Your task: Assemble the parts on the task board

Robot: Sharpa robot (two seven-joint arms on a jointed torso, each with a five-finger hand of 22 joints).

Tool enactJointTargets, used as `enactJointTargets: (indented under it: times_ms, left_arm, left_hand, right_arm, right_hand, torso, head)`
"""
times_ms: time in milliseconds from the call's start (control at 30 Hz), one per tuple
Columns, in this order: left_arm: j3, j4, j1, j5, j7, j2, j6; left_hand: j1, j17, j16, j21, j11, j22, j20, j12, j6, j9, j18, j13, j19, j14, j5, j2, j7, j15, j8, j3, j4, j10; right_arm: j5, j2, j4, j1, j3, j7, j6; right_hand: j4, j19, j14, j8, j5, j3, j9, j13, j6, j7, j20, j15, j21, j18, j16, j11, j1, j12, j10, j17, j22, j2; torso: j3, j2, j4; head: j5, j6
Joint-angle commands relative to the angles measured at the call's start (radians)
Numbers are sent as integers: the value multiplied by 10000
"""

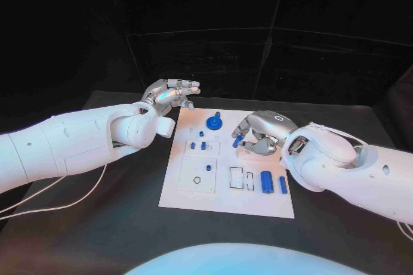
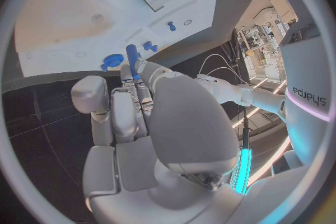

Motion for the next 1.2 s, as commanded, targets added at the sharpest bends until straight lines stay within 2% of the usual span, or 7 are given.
enactJointTargets:
  times_ms: [33,167,267,500,700,900,1200]
  left_arm:
    - [7,-11,16,-47,24,28,122]
    - [7,-80,17,-47,22,100,127]
    - [7,-113,18,-47,14,143,129]
    - [6,-127,19,-47,2,204,136]
    - [6,-123,20,-47,2,225,135]
    - [6,-122,21,-47,2,251,145]
    - [6,-148,21,-47,1,271,150]
  left_hand:
    - [64,-7,-67,-45,21,-9,-19,41,-31,-12,128,12,-73,-70,62,-4,-24,28,55,4,-55,-76]
    - [64,-7,-67,-45,21,-9,-19,41,-31,-12,128,12,-73,-70,62,-4,-24,28,55,4,-55,-76]
    - [64,-7,-67,-45,21,-9,-19,41,-31,-12,128,12,-73,-70,62,-4,-24,28,55,4,-55,-76]
    - [64,-7,-67,-45,21,-9,-19,41,-31,-12,128,12,-73,-70,62,-4,-24,28,55,4,-55,-76]
    - [68,-9,-64,-45,24,-7,-20,51,-31,-12,127,12,-79,-76,62,2,-20,29,60,13,-62,-80]
    - [68,-9,-64,-45,24,-7,-20,51,-31,-12,127,12,-79,-76,62,2,-20,29,60,13,-62,-80]
    - [68,-9,-64,-45,24,-7,-20,51,-31,-12,127,12,-79,-76,62,2,-20,29,60,13,-62,-80]
  right_arm:
    - [500,323,78,13,8,718,-390]
    - [548,901,-48,-60,1,1073,-225]
    - [524,1271,-203,-225,-7,1277,-49]
    - [313,1817,-673,-564,-77,1441,399]
    - [48,2049,-861,-823,-104,1477,569]
    - [-112,2222,-1041,-948,-115,1457,642]
    - [-233,2353,-1142,-1134,-131,1442,764]
  right_hand:
    - [-36,52,254,-32,73,94,-7,15,91,3,-30,-41,61,-155,79,-86,-110,-73,203,49,42,-24]
    - [-65,52,257,-37,101,130,-7,16,102,7,-37,-42,68,-155,86,-87,-139,-94,215,58,47,-30]
    - [-68,53,257,-39,106,135,-7,16,103,9,-38,-41,72,-156,86,-85,-157,-102,215,56,52,-34]
    - [-71,44,254,-45,104,149,-7,14,115,14,-40,-37,70,-154,79,-78,-233,-136,211,39,42,-37]
    - [-72,46,256,-47,99,150,-6,14,118,13,-40,-35,75,-156,87,-78,-260,-147,213,53,51,-39]
    - [-73,44,257,-47,99,150,-6,14,119,13,-40,-35,73,-155,90,-78,-261,-147,213,58,46,-40]
    - [-78,47,255,-47,98,152,-6,14,121,10,-40,-35,79,-157,86,-80,-265,-151,215,51,57,-41]
  torso:
    - [4,7,-22]
    - [-9,-2,30]
    - [-27,3,15]
    - [-23,5,17]
    - [-4,10,-3]
    - [-13,1,26]
    - [-2,10,-8]
  head:
    - [44,-14]
    - [48,-45]
    - [110,-127]
    - [319,-222]
    - [420,-264]
    - [465,-308]
    - [547,-338]
